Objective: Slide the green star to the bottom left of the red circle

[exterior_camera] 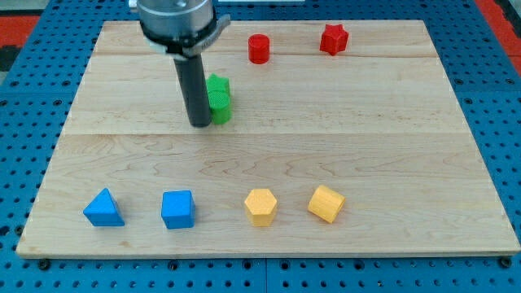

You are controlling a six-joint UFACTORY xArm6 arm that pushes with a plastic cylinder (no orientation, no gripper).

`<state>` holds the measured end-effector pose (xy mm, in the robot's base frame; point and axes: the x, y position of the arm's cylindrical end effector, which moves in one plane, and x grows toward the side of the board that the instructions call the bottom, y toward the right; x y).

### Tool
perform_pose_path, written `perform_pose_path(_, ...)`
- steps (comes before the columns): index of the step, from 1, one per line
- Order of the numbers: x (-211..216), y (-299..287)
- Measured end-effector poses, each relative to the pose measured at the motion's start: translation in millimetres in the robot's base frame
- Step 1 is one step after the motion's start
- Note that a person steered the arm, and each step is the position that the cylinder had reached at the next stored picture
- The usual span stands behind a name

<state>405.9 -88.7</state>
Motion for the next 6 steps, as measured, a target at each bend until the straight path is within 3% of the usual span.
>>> perform_pose_path(2,-14,51)
perform_pose_path(3,-7,52)
perform_pose_path(4,-13,17)
perform_pose_path(5,-57,16)
perform_pose_path(6,-63,34)
